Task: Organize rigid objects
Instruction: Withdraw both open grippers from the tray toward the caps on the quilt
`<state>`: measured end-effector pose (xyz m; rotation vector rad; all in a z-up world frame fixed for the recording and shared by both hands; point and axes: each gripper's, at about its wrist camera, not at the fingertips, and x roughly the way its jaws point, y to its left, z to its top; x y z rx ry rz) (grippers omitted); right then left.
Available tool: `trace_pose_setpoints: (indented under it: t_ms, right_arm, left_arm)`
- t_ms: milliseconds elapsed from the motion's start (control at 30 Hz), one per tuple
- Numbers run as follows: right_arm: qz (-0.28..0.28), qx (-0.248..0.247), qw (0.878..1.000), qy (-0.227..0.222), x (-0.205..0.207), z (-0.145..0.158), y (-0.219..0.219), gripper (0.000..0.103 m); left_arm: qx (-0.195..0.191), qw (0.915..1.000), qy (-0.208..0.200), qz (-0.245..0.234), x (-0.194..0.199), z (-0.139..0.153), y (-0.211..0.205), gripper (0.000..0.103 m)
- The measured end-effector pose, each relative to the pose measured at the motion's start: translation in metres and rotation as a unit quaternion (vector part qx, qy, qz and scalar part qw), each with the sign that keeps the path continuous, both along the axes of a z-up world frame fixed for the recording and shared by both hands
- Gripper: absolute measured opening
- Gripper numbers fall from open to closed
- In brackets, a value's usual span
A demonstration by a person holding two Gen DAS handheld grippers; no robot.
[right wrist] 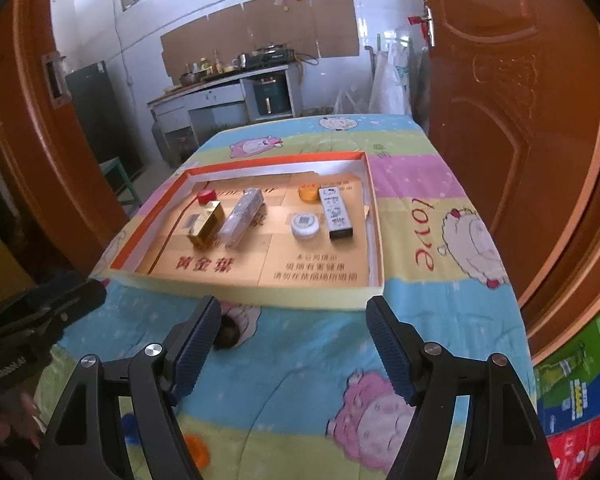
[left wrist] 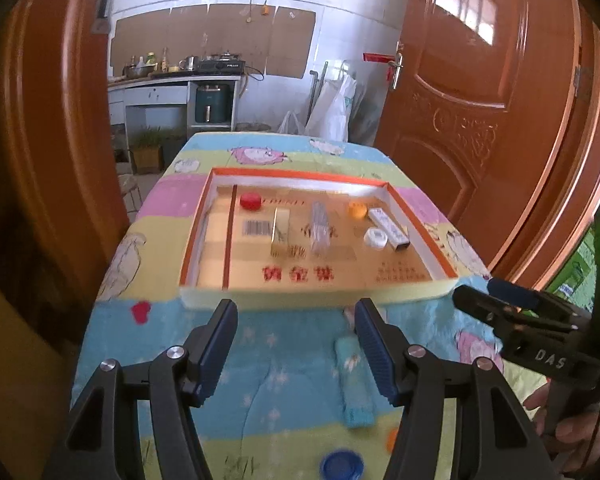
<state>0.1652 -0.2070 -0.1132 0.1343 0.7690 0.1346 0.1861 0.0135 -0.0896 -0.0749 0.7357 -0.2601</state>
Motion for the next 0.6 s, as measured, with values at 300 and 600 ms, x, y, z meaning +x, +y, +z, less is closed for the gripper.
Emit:
trace_pose_setpoints:
  t_ms: [300,600]
  right_arm:
    - [-0.007,-0.007,1.000,0.011,-0.046,-0.008,0.015,0.076]
    - [-0.002,-0.013,1.000,0.005,-0.072,-0.002,0.027,0.076]
  left_arm:
    - [-0.004,1.0000,0.000,-0.002,-0.039,-0.007,0.013,0.061]
    - [0.002,1.0000,0.002,-0.009,-0.063,-0.014,0.013,0.061]
